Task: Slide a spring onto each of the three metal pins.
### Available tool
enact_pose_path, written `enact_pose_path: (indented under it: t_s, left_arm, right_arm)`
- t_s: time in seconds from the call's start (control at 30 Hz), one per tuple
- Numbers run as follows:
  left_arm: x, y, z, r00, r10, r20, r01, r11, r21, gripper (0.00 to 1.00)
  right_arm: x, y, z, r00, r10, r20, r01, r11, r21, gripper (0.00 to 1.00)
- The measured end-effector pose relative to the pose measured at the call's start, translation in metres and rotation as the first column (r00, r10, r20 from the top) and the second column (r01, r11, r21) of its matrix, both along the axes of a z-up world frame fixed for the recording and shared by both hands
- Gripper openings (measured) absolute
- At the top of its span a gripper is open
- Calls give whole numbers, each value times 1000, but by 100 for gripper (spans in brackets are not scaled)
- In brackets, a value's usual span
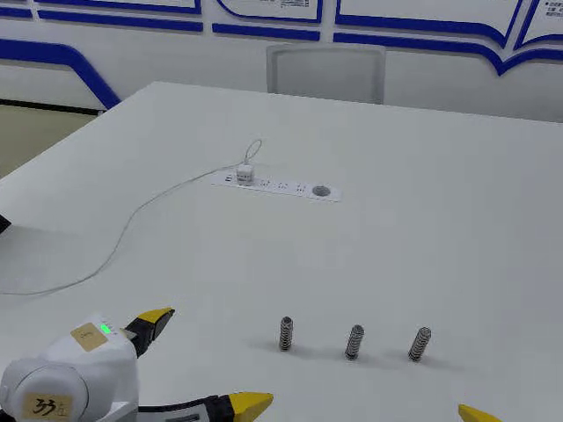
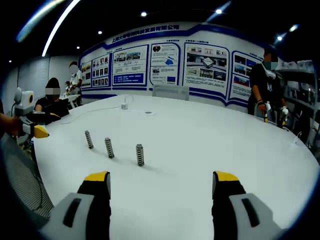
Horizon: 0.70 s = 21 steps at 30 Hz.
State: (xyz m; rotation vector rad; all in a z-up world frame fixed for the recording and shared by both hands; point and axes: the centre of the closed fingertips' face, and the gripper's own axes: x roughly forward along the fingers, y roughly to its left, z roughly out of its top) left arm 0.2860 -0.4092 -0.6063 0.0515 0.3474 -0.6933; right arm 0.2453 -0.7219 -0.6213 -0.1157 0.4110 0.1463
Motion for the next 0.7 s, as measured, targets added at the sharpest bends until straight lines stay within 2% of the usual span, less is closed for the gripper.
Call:
enact_pose_path:
  t_s: [0.13, 0.3, 0.43, 0.53, 0.6, 0.7]
  left_arm:
    - [-1, -1, -1, 1000, -3, -2, 3, 1000, 5, 100]
    - [-2, -3, -2, 1000, -13, 3, 13, 1000, 24, 100]
    - [0, -1, 1, 1000, -2, 6, 2, 1000, 13, 100]
    - [2, 3, 3, 1000, 13, 27, -14, 1000, 17, 98]
    - [4, 5, 6, 999, 24, 35, -24, 1000, 6, 98]
    - [4, 5, 8, 999, 33, 32, -32, 999, -13, 98]
  right_arm:
    - [3, 0, 4, 1000, -3, 30, 2, 1000, 13, 85]
    - [2, 2, 5, 999, 2, 35, -2, 1000, 10, 85]
    - [2, 0, 5, 999, 3, 39, -3, 1000, -2, 85]
    - [3, -4, 5, 999, -10, 39, 10, 1000, -18, 85]
    - [3, -5, 6, 999, -16, 44, 17, 1000, -13, 85]
    - [3, -4, 5, 999, -14, 44, 15, 1000, -4, 85]
